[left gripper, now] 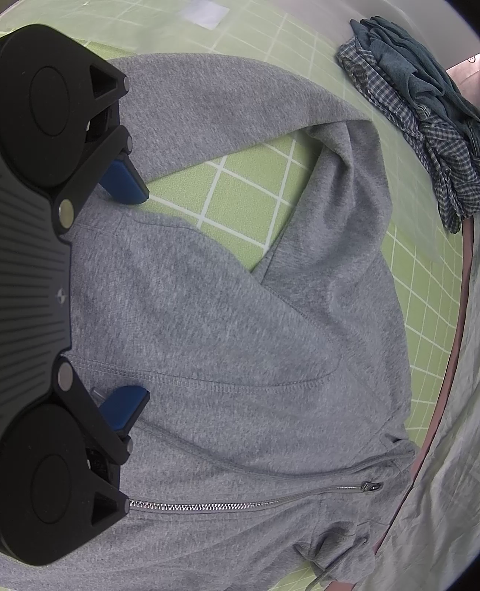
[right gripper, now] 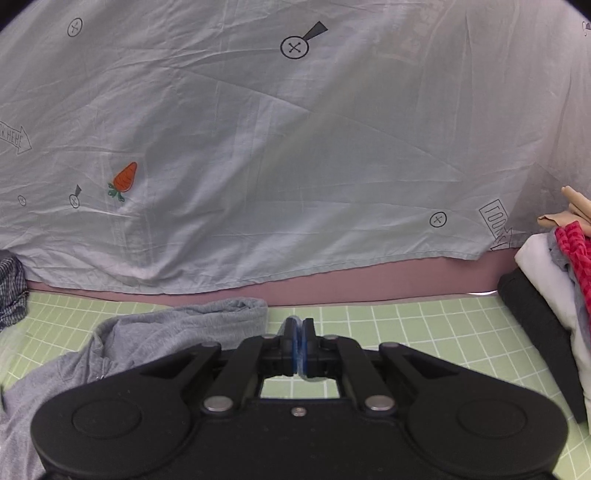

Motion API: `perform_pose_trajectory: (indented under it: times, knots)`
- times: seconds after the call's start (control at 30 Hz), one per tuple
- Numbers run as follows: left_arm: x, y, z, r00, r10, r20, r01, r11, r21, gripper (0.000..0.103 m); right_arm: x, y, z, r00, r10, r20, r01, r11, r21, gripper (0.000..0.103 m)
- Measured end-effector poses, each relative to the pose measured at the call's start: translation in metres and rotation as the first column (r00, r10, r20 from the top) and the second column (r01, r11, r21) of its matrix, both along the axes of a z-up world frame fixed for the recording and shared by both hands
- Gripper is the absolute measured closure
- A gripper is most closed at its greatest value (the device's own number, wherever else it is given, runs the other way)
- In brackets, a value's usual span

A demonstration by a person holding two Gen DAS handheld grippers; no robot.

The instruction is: Fold clothes

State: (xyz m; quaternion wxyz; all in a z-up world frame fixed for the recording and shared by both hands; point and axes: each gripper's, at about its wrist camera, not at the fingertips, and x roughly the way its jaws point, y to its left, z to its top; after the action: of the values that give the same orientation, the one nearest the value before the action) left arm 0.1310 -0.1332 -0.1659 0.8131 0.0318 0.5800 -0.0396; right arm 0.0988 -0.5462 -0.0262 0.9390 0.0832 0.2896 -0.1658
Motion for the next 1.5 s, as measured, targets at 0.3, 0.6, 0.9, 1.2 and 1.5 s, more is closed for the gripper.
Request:
perform_pose_trajectory:
  times: [0.3, 0.6, 0.9, 1.2, 1.5]
  knots:
    - [-0.008, 0.008, 0.011, 1.000, 0.023, 0.011, -0.022, 0.999, -0.035, 0.000, -0.060, 0.078, 0.012, 0.998, 0.060, 0.035, -0.064, 0.989, 0.135, 0.101]
    - [-0.050, 0.043, 0.038, 0.995, 0.047, 0.088, -0.045, 0.999, -0.016, 0.000, -0.113, 0.157, -0.023, 0.971, 0.231, -0.064, -0.214, 0.955, 0.206, 0.101]
    - [-0.088, 0.095, 0.032, 0.988, 0.134, 0.071, -0.137, 0.990, 0.039, 0.000, -0.145, 0.168, -0.080, 0.958, 0.166, -0.235, -0.108, 0.965, 0.238, 0.097]
    - [-0.083, 0.121, 0.028, 0.991, 0.117, 0.069, -0.118, 0.993, 0.013, 0.017, -0.181, 0.184, -0.107, 0.947, 0.051, -0.318, 0.028, 0.971, 0.238, 0.065]
    - [-0.073, 0.124, 0.020, 0.998, 0.012, 0.056, -0.009, 0.998, -0.059, 0.090, -0.183, 0.204, -0.115, 0.943, -0.030, -0.331, 0.088, 0.983, 0.162, 0.051]
